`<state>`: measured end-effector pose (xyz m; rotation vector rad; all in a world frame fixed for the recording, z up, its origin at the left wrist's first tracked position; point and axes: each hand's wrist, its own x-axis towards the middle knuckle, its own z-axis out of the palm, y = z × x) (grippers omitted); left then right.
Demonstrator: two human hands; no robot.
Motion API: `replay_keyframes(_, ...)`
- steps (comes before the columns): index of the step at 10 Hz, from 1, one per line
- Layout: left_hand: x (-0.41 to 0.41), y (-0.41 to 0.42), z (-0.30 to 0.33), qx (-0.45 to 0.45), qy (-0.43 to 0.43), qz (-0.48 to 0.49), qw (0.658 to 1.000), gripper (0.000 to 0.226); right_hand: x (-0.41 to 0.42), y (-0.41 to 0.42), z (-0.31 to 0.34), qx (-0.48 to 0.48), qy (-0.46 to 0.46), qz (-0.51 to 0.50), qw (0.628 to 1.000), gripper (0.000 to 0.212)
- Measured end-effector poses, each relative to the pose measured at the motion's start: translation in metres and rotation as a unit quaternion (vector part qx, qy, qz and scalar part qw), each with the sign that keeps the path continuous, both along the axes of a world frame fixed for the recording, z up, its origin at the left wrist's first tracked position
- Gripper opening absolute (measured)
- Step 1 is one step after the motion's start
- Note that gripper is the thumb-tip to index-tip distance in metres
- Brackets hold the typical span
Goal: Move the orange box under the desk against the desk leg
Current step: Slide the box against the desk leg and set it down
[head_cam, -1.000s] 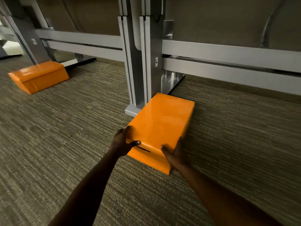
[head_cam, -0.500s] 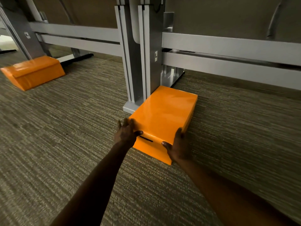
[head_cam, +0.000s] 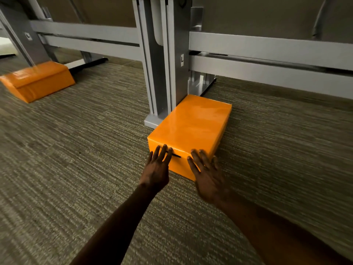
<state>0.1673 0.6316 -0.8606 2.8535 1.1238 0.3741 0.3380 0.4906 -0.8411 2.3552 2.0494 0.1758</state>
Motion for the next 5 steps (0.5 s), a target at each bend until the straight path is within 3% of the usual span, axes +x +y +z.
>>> replay_keyframes(3, -0.016, -0.033, -0.015, -0.058, 0.071, 0.021, 0.996, 0.089, -0.01, -0.012, -0.003, -0.081, 0.015, -0.022, 0.996, 0.097)
replay_keyframes(5, -0.09, -0.07, 0.036, -0.076, 0.058, 0.07, 0.993, 0.087, -0.068, -0.035, 0.041, -0.061, 0.03, -0.001, 0.998, 0.101)
